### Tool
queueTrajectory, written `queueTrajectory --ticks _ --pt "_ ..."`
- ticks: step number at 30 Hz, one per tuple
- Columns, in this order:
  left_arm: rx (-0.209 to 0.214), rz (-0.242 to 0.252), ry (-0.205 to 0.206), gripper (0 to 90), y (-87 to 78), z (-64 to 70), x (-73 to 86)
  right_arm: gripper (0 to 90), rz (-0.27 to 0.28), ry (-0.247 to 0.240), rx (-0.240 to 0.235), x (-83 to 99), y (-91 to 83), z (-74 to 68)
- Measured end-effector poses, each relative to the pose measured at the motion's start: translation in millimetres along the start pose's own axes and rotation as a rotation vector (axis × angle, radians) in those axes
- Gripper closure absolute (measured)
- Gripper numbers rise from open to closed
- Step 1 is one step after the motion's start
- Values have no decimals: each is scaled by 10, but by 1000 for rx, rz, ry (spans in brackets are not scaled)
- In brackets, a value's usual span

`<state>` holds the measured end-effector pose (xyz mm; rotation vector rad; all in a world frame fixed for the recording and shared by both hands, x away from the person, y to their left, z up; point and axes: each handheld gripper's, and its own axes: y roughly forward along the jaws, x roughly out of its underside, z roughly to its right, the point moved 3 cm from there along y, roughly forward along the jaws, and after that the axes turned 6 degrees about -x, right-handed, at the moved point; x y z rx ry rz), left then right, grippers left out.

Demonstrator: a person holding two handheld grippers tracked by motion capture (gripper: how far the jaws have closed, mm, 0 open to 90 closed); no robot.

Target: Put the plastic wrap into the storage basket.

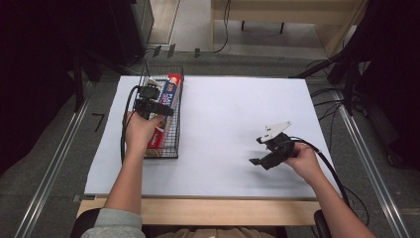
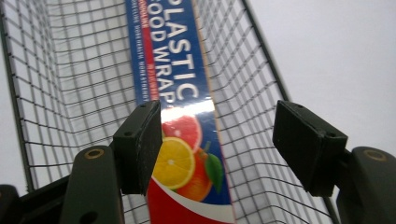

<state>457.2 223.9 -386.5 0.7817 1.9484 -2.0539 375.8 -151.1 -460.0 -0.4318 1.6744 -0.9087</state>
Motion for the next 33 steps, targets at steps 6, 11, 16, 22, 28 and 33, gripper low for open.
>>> queueTrajectory --ticks 6,11,16,22,28,33 --pt "71 28 61 336 -148 89 116 192 6 6 -3 -5 2 2" --pt "164 58 151 331 -255 226 238 192 14 17 -11 -8 -2 -3" --pt "201 70 251 329 -333 405 359 192 15 17 -13 -11 15 -14" --pt "259 82 306 329 -361 599 514 192 10 21 -10 -7 15 -34" --pt "322 108 387 330 -349 815 636 192 -1 29 -11 2 15 -60" --pt "377 92 428 329 -289 947 700 192 -11 23 -13 14 24 -79"
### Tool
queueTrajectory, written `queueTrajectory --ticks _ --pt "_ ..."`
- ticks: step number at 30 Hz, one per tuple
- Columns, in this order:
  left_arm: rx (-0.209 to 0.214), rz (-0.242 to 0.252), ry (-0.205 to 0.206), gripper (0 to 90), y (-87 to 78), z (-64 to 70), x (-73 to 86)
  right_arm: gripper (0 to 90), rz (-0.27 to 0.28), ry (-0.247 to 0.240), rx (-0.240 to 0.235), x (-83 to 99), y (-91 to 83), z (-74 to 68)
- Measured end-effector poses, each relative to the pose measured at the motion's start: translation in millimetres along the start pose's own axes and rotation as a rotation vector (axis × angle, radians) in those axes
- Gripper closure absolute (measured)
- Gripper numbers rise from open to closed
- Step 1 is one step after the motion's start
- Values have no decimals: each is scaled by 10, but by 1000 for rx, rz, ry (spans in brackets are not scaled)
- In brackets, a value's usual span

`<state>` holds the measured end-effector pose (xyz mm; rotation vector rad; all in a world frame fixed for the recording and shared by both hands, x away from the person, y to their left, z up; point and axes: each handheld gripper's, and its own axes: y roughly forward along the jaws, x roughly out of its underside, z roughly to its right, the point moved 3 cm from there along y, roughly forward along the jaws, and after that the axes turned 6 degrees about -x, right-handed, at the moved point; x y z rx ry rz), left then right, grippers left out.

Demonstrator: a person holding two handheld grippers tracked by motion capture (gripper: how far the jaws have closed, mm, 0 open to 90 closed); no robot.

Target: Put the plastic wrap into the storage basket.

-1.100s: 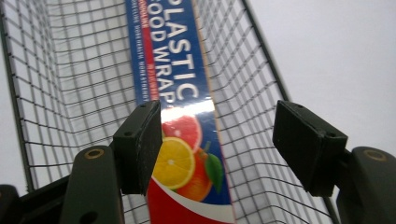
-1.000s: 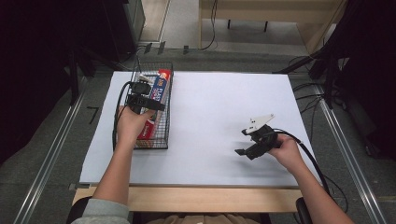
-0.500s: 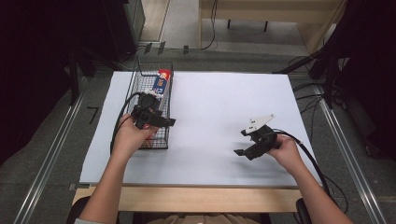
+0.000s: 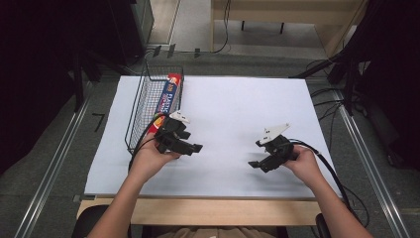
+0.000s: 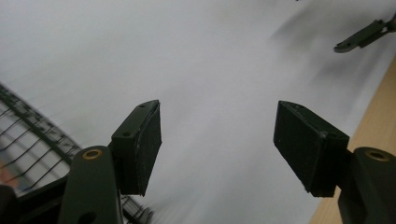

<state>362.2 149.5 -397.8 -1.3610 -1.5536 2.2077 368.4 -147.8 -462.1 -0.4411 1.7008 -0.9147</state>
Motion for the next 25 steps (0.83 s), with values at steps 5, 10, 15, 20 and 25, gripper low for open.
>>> queueTrajectory --ticks 5,10,15,20,25 --pt "-6 2 40 329 96 81 4 192 3 -4 2 1 -6 -7" --pt "17 -8 65 329 181 150 -8 192 5 7 2 -2 -3 5" --pt "29 -9 80 329 217 195 -20 192 -7 6 3 10 2 -11" --pt "37 -27 95 329 276 235 -4 192 -8 7 3 18 -1 -8" --pt "39 -39 103 329 323 271 7 192 -9 4 4 22 -1 -4"
